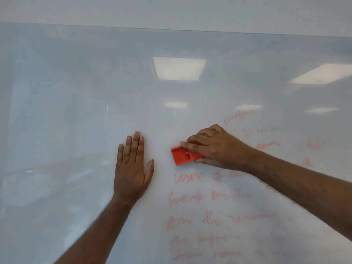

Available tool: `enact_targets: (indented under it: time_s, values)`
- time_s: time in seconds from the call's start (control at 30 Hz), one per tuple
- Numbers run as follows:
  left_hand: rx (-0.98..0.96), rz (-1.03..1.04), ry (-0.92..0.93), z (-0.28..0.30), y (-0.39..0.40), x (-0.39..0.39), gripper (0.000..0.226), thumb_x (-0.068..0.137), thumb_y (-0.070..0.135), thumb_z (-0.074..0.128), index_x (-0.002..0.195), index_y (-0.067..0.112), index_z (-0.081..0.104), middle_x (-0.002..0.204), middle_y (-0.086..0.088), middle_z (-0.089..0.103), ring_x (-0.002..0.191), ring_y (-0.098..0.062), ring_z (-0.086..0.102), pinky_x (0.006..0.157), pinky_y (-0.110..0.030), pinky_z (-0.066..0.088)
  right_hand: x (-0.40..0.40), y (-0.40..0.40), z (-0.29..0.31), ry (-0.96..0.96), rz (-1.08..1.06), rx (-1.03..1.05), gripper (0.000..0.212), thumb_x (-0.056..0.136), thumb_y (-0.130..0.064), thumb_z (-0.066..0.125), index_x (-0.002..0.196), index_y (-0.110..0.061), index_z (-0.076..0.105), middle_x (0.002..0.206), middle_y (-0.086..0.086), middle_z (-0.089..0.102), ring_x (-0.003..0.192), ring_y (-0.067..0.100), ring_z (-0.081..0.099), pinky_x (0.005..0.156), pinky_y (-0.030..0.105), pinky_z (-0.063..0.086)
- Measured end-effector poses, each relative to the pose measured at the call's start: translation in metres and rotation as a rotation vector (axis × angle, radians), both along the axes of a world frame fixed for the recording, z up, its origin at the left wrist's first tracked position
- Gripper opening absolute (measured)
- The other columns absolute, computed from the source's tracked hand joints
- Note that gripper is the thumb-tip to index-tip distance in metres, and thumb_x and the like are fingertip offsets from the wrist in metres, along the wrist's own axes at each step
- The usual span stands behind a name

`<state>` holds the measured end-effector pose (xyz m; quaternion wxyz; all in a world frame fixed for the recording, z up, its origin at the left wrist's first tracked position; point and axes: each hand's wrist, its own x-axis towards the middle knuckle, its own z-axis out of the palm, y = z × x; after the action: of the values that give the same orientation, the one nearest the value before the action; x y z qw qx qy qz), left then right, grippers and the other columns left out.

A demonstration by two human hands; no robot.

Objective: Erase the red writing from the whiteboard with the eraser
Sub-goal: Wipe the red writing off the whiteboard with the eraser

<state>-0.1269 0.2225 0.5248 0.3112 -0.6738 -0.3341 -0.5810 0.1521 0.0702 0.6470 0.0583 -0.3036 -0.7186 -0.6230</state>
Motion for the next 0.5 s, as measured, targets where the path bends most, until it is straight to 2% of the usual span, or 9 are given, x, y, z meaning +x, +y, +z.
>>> enact_targets:
  time_s: [0.13,0.3,0.4,0.5]
  values:
    - [0.002,0.007,0.001,-0.001,0.000,0.000,0.077,0.108,0.040,0.037,0.174,0.007,0.014,0.184,-0.010,0.009,0.171,-0.029,0.009,0.138,-0.053,0.011,0.015,-0.007,0.033,0.038,-0.044,0.025,0.067,0.100,-0.052,0.063,0.156,-0.021,0.047,0.141,0.004,0.061,0.118,0.028,0.061,0.091,0.044,0.044]
    - [0.013,0.012,-0.004,-0.001,0.002,0.001,0.076,0.109,0.039,0.037,0.174,0.008,0.014,0.184,-0.009,0.009,0.171,-0.028,0.008,0.139,-0.051,0.008,0.014,-0.006,0.067,0.266,-0.007,0.103,0.069,0.099,-0.051,0.064,0.157,-0.018,0.046,0.139,0.006,0.061,0.117,0.031,0.058,0.091,0.047,0.042]
    - [0.010,0.011,-0.004,-0.002,0.002,0.000,0.076,0.109,0.039,0.037,0.174,0.008,0.014,0.184,-0.009,0.010,0.171,-0.028,0.008,0.138,-0.051,0.009,-0.003,0.006,0.065,0.370,0.056,0.140,0.068,0.098,-0.049,0.066,0.156,-0.018,0.048,0.136,0.007,0.060,0.116,0.031,0.057,0.093,0.048,0.042]
    - [0.010,0.008,-0.003,-0.003,0.002,0.000,0.077,0.108,0.039,0.037,0.174,0.008,0.014,0.184,-0.009,0.010,0.171,-0.028,0.008,0.139,-0.051,0.009,-0.020,0.019,0.052,0.376,0.087,0.142,0.068,0.097,-0.048,0.067,0.155,-0.018,0.049,0.134,0.007,0.061,0.115,0.031,0.058,0.092,0.049,0.043]
